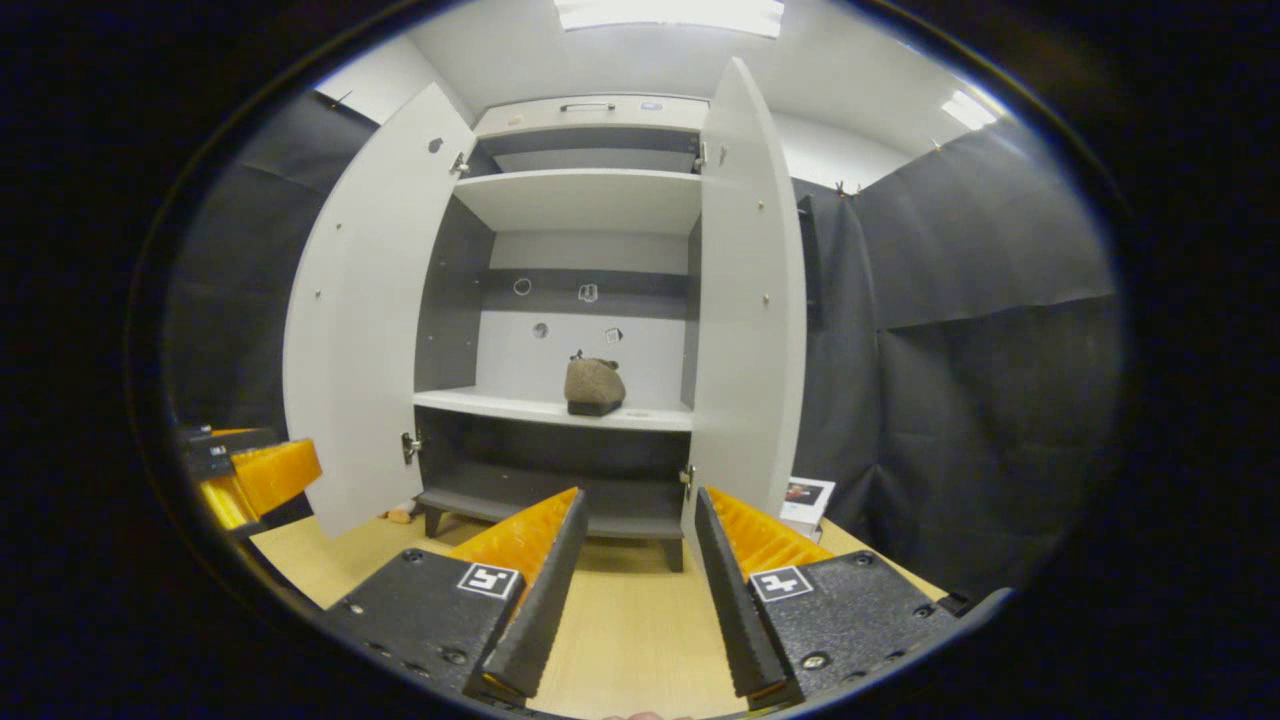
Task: Grab one shoe with the right hand and put it into the shoe cabinet, grab the other shoe with the left hand and put it into the shoe cabinet; then close the right door with the right hand and the left door with the left hand.
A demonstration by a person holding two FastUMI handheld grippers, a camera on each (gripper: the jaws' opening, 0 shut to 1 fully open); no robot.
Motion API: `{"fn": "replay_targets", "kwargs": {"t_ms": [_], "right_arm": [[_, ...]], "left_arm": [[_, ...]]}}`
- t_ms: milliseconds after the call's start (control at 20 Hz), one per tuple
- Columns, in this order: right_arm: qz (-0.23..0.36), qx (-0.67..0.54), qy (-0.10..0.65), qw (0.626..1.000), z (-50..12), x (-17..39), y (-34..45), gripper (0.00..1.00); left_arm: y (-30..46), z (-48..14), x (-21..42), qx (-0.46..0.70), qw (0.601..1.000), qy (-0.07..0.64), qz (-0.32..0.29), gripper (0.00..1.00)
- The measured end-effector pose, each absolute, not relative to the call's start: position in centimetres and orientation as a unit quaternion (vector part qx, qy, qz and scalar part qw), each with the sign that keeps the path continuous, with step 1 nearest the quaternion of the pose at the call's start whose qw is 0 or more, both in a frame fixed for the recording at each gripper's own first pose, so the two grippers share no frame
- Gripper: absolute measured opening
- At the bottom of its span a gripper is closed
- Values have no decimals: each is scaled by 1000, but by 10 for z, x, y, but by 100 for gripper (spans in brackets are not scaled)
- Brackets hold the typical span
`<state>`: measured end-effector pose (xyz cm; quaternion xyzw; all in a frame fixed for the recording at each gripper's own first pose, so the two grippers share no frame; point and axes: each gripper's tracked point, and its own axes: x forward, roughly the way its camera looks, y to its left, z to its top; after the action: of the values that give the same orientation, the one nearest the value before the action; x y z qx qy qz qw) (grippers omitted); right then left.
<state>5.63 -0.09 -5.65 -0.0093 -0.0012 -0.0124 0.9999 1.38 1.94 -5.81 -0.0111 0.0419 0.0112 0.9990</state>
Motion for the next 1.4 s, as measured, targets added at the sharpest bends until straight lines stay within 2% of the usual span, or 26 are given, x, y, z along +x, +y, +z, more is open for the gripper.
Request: {"fn": "replay_targets", "kwargs": {"t_ms": [50, 150, 200, 250, 400, 500, 650, 800, 1150, 1200, 1250, 1400], "right_arm": [[-8, -1, 0, 1000, -61, 52, 1, 70], [-4, -3, -7, 1000, -64, 45, -2, 71], [-3, -7, -14, 1000, -62, 42, -5, 73], [-2, -12, -18, 1000, -62, 40, -5, 81], [11, -16, -17, 1000, -64, 25, -2, 83], [16, -14, -19, 1000, -62, 21, 1, 88], [21, -25, -19, 999, -56, 18, 2, 89], [25, -42, -25, 999, -50, 16, 5, 89], [25, -60, -11, 998, -55, 20, 8, 89], [24, -61, -6, 998, -58, 21, 8, 89], [23, -61, -1, 998, -60, 22, 7, 89], [20, -59, 15, 998, -66, 26, 5, 89]], "left_arm": [[19, -62, 12, -12, 999, 47, 13, 95], [16, -73, 10, -8, 998, 67, 13, 95], [15, -79, 9, -4, 997, 80, 13, 100], [13, -85, 9, 0, 996, 92, 13, 95], [11, -113, 16, 10, 989, 150, 8, 95], [9, -130, 26, 8, 982, 188, -6, 95], [15, -168, 51, -7, 968, 250, -20, 95], [29, -220, 74, -51, 944, 325, -7, 96], [66, -316, 105, -39, 918, 394, 27, 96], [67, -326, 107, -38, 915, 400, 26, 100], [68, -334, 107, -41, 913, 406, 26, 96], [66, -350, 111, -65, 905, 420, 27, 96]]}}
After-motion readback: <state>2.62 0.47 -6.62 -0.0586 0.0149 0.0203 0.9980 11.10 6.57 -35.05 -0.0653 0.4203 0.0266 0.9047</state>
